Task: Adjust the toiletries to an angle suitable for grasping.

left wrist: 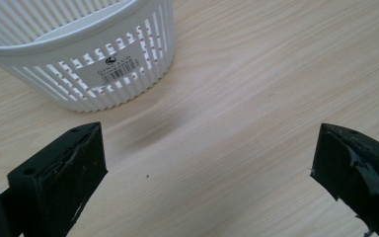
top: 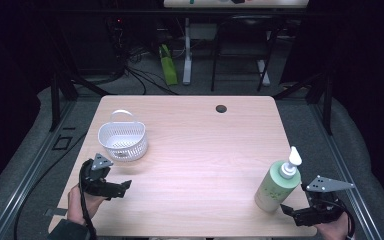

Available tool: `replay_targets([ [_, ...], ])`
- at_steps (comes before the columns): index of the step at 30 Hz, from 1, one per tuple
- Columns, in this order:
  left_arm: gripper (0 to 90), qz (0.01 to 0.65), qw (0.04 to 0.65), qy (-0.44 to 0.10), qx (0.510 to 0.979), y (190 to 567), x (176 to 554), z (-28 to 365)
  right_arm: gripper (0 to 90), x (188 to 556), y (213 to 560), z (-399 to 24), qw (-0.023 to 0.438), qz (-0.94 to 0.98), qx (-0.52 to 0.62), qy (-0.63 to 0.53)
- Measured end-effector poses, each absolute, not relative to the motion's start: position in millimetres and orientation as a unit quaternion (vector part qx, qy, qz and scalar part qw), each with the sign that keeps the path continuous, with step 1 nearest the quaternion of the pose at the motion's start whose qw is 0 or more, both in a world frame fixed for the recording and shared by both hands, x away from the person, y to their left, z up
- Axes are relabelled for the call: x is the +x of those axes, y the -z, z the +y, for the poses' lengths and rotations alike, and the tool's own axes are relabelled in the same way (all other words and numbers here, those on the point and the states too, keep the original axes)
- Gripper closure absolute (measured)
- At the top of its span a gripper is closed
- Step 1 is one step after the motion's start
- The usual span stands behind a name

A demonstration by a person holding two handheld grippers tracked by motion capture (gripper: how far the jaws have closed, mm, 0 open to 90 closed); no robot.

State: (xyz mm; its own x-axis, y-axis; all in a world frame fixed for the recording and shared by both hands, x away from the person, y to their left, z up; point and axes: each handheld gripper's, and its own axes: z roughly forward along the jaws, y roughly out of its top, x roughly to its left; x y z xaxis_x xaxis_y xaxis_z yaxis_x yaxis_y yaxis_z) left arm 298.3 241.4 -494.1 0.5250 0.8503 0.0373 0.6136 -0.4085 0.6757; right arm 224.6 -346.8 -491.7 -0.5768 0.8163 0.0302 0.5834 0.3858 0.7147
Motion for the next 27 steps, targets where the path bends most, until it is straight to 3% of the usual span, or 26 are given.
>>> replay_targets([
  [8, 0.0, 0.447, 0.296, -0.182, 0.824, 496.6, 300.4, 240.2, 0.0, 225.1, 484.0, -340.1, 0.192, 0.81, 0.411, -0.372],
  [21, 0.0, 0.444, 0.296, -0.174, 0.828, 497.5, 300.1, 237.9, 0.0, 233.4, 478.4, -331.2, 0.194, 0.796, 0.4, -0.41],
  [27, 0.0, 0.442, 0.299, -0.175, 0.827, 497.0, 299.5, 237.7, 7.8, 235.2, 476.0, -327.4, 0.203, 0.789, 0.403, -0.417],
])
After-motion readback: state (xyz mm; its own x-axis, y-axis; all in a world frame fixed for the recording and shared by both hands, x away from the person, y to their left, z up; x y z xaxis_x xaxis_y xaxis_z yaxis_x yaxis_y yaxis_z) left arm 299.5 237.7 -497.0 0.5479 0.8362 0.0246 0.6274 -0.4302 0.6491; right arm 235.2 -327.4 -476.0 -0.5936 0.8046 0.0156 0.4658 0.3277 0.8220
